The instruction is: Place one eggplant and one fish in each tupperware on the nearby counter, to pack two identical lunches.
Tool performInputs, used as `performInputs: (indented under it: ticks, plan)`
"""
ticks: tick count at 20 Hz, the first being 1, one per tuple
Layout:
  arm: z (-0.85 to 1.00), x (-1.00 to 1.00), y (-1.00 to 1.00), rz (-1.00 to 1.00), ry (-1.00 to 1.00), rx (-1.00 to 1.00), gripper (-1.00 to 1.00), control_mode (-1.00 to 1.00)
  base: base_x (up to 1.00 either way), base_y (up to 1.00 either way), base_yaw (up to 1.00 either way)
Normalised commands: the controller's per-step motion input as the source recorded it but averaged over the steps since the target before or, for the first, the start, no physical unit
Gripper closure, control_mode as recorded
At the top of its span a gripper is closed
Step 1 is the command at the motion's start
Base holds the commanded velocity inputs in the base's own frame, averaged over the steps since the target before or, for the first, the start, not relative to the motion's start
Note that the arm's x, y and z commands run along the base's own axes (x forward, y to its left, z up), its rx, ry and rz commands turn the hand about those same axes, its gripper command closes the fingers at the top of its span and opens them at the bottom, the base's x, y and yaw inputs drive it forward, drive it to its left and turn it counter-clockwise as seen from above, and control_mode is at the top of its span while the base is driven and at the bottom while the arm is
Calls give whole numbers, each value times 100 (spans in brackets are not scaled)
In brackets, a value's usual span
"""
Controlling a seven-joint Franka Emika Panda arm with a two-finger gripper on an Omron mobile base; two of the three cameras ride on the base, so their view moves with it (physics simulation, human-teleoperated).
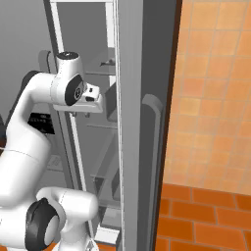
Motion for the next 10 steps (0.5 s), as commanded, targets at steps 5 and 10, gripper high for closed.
performInputs:
  ticks: [5,10]
  plan:
    - [0,0,0,0,0,0,-100,-100,0,0,0]
    - [0,-4,13,0,0,-1,-100,-100,0,0,0]
